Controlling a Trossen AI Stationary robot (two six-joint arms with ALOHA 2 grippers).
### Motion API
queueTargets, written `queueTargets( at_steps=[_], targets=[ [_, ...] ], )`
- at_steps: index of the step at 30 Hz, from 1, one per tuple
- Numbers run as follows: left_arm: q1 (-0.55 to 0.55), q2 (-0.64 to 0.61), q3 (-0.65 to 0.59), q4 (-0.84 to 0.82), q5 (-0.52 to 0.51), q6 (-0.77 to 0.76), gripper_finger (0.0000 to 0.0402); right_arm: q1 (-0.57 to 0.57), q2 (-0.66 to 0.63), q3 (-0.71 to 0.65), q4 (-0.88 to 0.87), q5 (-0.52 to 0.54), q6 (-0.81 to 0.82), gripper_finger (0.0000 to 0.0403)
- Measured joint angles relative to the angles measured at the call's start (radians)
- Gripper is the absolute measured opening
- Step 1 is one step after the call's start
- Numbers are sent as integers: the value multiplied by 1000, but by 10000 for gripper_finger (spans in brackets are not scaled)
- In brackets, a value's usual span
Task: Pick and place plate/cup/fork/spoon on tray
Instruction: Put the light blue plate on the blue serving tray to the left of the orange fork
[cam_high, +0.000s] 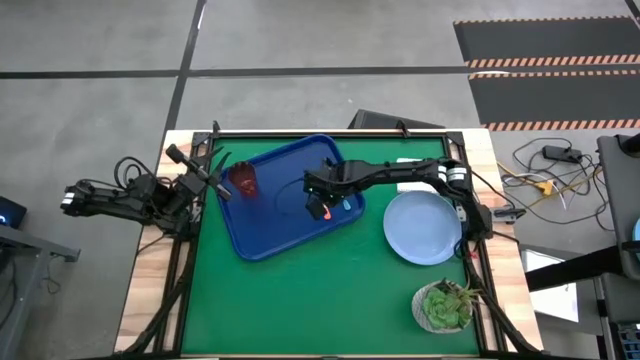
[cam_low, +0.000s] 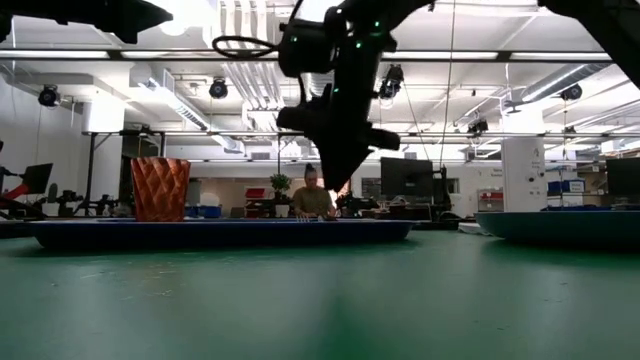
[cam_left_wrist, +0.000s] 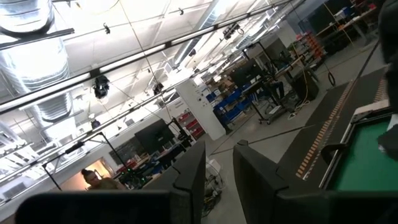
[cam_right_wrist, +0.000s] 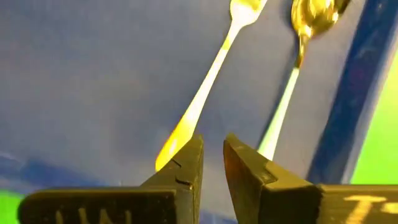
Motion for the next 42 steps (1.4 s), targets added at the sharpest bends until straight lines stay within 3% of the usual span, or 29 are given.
queueTargets(
  at_steps=[22, 36, 42],
  targets=[
    [0, 1, 0, -1, 0, -10, 63, 179, -65, 0, -368, -60, 283, 32],
    [0, 1, -1, -2, 0, -22, 63, 227, -78, -46, -497, -51, 411, 128],
    [0, 0, -1, -2, 0, -22, 63, 227, -78, -129, -500, -55, 437, 145]
  ],
)
